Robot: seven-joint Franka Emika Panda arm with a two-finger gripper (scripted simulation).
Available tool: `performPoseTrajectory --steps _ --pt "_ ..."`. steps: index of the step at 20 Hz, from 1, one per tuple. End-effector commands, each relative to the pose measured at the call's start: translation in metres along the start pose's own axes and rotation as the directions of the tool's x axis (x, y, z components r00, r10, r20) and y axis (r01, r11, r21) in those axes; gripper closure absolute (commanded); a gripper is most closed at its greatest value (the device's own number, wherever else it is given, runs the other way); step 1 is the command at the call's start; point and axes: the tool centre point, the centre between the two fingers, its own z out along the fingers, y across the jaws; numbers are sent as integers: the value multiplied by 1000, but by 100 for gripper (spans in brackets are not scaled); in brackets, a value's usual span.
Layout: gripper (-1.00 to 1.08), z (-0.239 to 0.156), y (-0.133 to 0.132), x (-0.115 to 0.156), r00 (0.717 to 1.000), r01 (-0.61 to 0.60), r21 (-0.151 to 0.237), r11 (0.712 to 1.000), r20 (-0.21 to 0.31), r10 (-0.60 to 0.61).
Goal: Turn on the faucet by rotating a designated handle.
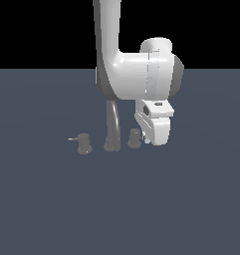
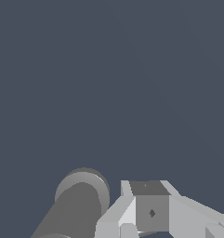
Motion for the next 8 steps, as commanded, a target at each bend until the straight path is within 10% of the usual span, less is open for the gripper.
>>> performPoseTrajectory --steps 1,8 --pt "108 0 -3 -16 1000 13 -2 1000 4 -13" --pt "108 -1 -9 -59 999 31 -6 1000 11 -31"
